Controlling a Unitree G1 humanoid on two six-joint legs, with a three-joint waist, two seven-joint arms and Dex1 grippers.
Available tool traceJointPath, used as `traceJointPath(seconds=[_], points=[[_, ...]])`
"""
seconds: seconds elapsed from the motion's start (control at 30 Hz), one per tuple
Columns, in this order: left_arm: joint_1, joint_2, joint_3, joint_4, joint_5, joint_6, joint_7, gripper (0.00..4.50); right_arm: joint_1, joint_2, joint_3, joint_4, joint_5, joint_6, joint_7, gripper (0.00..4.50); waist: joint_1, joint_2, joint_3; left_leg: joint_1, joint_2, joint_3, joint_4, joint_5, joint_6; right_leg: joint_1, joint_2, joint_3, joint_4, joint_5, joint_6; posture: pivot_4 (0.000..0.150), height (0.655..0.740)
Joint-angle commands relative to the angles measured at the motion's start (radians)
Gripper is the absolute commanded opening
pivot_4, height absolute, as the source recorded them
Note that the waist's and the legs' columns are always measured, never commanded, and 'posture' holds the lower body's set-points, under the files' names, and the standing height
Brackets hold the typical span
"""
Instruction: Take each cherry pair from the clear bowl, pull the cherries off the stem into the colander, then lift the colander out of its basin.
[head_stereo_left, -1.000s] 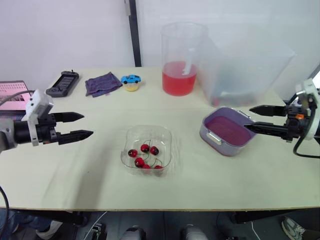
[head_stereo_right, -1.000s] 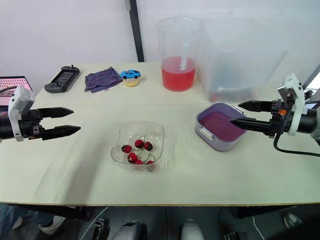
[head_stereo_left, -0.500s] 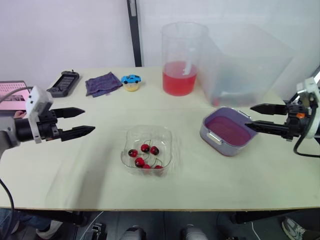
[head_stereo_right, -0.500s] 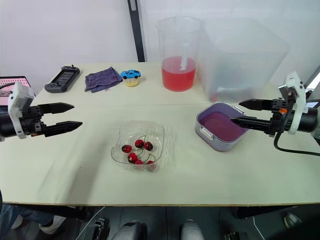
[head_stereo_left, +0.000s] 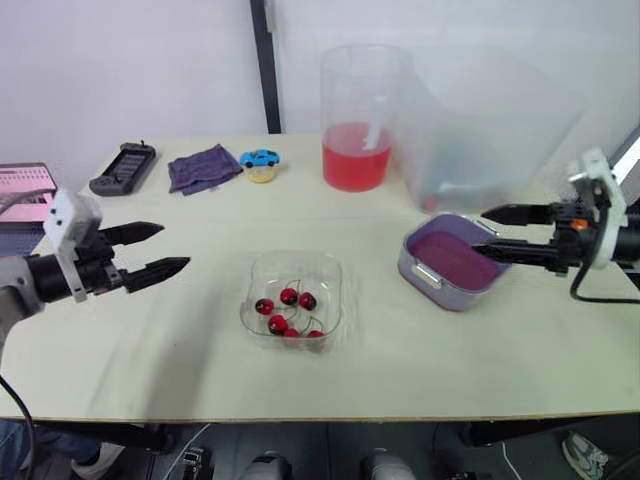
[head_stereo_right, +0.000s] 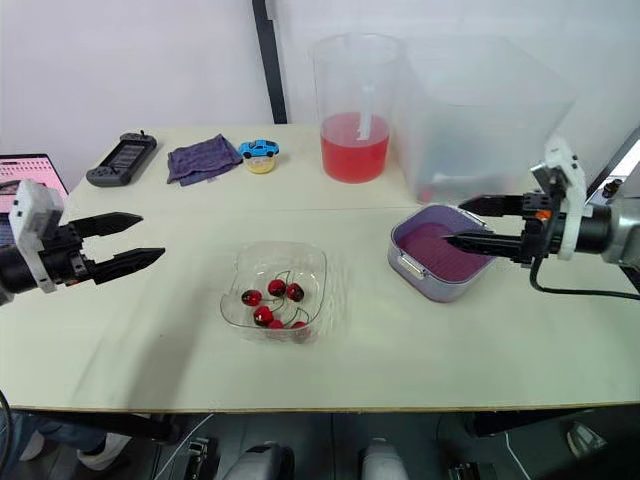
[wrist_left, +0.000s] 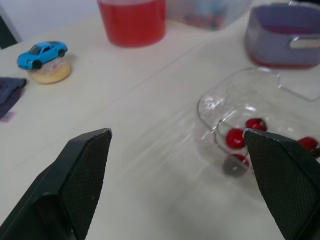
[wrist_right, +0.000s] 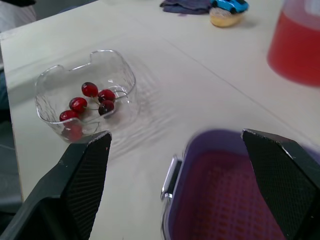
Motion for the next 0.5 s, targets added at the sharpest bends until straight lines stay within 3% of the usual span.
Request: traceJointPath(seconds=[0.03, 0.27, 0.5], points=[[0.13, -0.023, 0.125, -0.149, -0.058, 0.042, 0.021, 4.42, -0.132, 0.046, 0.102, -0.048, -0.014, 0.001, 0.049, 4.5, -0.012, 0.0, 0.0, 0.0, 0.0, -0.001, 0.0, 0.0, 0.0, 0.0, 0.0, 0.0, 0.0, 0.0, 0.0, 0.15, 0.7337], [0.51, -0.179, 0.36, -0.396, -0.119, 0.031, 0.038, 4.42, -0.403, 0.229, 0.384, -0.038, -0.175, -0.059, 0.131, 4.5, -0.016, -0.001, 0.0, 0.0, 0.001, 0.0, -0.001, 0.0, 0.0, -0.001, 0.0, 0.001, 0.0, 0.0, 0.0, 0.15, 0.7337], [0.687, -0.297, 0.43, -0.516, -0.209, 0.0, 0.09, 4.42, -0.478, 0.437, 0.486, -0.08, -0.245, -0.088, 0.086, 4.5, 0.011, -0.004, -0.001, -0.001, 0.0, -0.004, 0.0, 0.001, -0.002, 0.001, -0.002, 0.0, -0.001, 0.0, 0.0, 0.15, 0.7337]])
